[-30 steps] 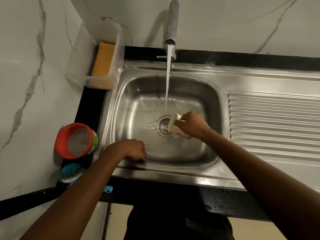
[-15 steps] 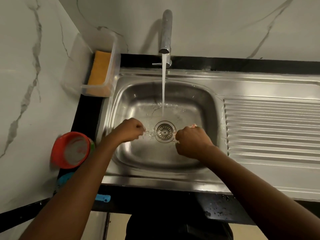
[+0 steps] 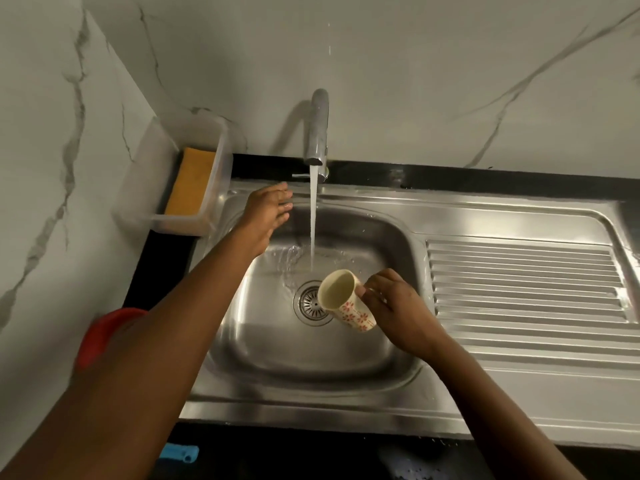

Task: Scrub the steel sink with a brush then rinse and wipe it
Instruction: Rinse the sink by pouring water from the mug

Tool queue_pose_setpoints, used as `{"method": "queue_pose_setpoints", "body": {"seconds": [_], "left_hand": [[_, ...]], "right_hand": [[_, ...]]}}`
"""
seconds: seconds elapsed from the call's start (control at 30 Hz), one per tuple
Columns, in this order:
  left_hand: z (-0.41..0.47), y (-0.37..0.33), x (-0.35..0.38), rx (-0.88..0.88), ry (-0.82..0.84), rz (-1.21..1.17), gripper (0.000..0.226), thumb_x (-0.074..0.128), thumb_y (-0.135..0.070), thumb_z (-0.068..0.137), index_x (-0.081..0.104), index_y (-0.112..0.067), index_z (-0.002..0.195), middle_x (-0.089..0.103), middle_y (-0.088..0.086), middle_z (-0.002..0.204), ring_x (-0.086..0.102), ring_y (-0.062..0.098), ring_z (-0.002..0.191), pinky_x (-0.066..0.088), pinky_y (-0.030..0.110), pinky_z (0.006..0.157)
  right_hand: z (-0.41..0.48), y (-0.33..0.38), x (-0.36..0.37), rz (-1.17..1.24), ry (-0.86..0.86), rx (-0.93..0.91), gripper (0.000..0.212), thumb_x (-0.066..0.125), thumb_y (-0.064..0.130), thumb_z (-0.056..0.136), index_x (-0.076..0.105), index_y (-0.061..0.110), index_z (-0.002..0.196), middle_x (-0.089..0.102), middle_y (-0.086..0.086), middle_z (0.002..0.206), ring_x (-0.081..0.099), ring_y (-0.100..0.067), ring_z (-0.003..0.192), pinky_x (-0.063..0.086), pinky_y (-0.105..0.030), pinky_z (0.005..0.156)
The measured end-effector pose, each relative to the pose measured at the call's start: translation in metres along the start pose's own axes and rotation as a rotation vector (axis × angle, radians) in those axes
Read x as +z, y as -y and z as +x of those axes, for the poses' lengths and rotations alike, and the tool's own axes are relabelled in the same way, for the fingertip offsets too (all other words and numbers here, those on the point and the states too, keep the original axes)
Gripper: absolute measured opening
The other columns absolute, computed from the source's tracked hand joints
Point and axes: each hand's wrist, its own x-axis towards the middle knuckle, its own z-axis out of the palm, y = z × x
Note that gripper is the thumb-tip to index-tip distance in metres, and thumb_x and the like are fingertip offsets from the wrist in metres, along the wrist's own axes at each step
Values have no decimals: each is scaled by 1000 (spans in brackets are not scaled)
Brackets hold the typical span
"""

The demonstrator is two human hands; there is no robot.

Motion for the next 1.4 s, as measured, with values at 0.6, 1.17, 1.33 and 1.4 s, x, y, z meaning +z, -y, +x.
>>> {"method": "queue_pose_setpoints", "body": {"seconds": [0.6,1.17,1.33,1.4], "left_hand": [[6,-35,37,38,30,-7,52,41,16,93,59,3,140,69,11,135,66,26,126,56,36,103],[-93,-21,-13,246,-146,99,17,57,-20,104,71,-21,115,76,6,114,72,26,105,59,41,87],[-149,-16,-59,274,-325,-56,14,58,-13,103,72,-16,104,78,6,100,76,13,86,61,29,72],[-165,-8,-79,287,-395,-30,17,56,-15,104,73,-17,105,78,6,104,76,17,93,59,32,77]], "right_hand": [[-16,0,14,637,-218,107,23,56,54,99,72,40,109,66,-1,120,69,-19,111,58,-53,97],[25,65,18,852,-145,-7,25,54,27,107,68,15,124,66,-11,128,69,-24,115,58,-47,99],[49,111,42,929,-53,-121,29,50,20,109,63,9,132,70,-8,125,68,-22,119,57,-36,98],[60,127,58,957,-7,-149,29,49,18,109,62,9,133,71,-7,125,68,-21,119,57,-33,95]]}}
